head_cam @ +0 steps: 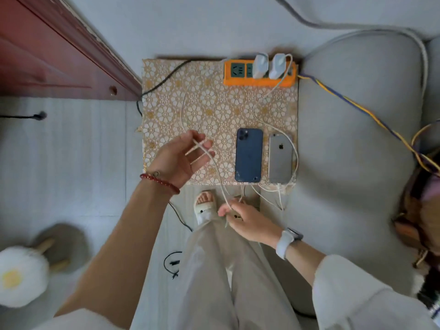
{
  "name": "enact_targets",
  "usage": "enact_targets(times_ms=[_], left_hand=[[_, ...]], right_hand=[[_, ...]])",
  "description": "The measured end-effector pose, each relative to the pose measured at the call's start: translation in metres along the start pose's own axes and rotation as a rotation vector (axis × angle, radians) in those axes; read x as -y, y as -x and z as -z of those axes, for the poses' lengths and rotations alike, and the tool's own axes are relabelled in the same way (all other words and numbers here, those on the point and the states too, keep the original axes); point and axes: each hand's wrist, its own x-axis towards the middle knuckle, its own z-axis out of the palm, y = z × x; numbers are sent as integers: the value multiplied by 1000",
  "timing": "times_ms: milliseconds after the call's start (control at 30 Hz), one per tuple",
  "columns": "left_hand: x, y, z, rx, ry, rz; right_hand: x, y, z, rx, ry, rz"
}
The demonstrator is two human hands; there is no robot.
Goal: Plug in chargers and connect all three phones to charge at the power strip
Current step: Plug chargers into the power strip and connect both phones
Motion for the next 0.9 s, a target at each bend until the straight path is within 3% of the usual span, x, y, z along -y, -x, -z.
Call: enact_targets(times_ms=[67, 133, 200, 300, 367, 400, 467, 567, 667, 767, 833, 900], left_hand=[[-4, 3, -5, -48, 54, -67], [1, 10, -5, -120, 26, -110], [19, 20, -4, -135, -276, -89], [66, 42, -24, 117, -670, 4], [99, 54, -39, 282, -887, 36], [111, 60, -46, 278, -962, 32], [120, 68, -52, 146, -901, 31], [107, 77, -46, -28, -419, 19], [74, 83, -26, -156, -43, -166], [47, 90, -8, -377, 75, -303], [38, 95, 4, -562, 121, -351], [38, 97, 17, -738, 85, -289]], right_hand=[[3, 4, 11, -95, -14, -1], [13, 15, 36, -162, -283, -49], [23, 26, 63, -151, -660, -17], [44, 43, 100, -127, -1002, 195], [58, 45, 116, -158, -1058, 283], [63, 45, 121, -185, -1055, 308], [65, 43, 122, -254, -1032, 330], [49, 38, 103, -291, -851, 226], [19, 43, 63, -71, -390, 74], [-8, 64, 34, 105, -28, 69], [-23, 73, 36, 37, 94, 13], [-33, 77, 49, -108, 103, -23]])
